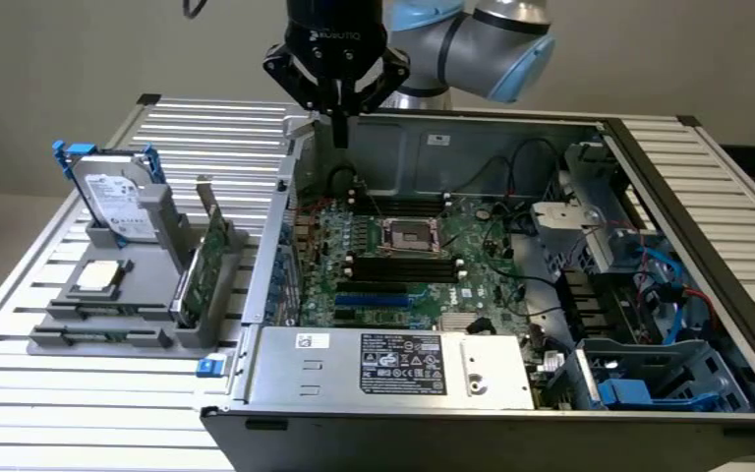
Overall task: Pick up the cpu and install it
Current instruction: 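Reach for the cpu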
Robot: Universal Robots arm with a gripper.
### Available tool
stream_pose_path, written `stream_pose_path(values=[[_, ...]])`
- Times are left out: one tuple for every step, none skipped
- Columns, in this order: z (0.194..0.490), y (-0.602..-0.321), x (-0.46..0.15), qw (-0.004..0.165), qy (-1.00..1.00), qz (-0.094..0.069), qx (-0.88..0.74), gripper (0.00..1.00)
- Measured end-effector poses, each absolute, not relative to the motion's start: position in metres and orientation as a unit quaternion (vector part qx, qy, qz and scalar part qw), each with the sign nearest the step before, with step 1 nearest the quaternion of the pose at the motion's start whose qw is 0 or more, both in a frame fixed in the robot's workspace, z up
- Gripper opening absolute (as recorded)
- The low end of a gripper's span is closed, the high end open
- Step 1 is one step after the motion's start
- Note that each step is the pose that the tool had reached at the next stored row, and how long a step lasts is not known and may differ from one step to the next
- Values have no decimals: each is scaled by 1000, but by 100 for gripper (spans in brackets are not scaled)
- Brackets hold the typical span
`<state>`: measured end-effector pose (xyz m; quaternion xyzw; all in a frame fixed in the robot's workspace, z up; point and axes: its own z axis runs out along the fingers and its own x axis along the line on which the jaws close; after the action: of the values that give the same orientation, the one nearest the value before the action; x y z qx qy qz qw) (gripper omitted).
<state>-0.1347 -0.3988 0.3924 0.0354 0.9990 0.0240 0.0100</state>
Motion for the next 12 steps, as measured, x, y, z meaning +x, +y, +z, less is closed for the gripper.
stream_pose_path(values=[[392,-399,-139,10,999,24,35,11],[392,-399,-144,10,999,24,35,11],[392,-399,-148,10,999,24,35,11],[392,-399,-153,10,999,24,35,11],[391,-399,-158,10,999,24,35,11],[391,-399,-162,10,999,24,35,11],[391,-399,-167,10,999,24,35,11],[391,-399,-171,10,999,24,35,11],[391,-399,-176,10,999,24,35,11],[390,-399,-180,10,999,24,35,11],[390,-399,-185,10,999,24,35,11],[390,-399,-189,10,999,24,35,11]])
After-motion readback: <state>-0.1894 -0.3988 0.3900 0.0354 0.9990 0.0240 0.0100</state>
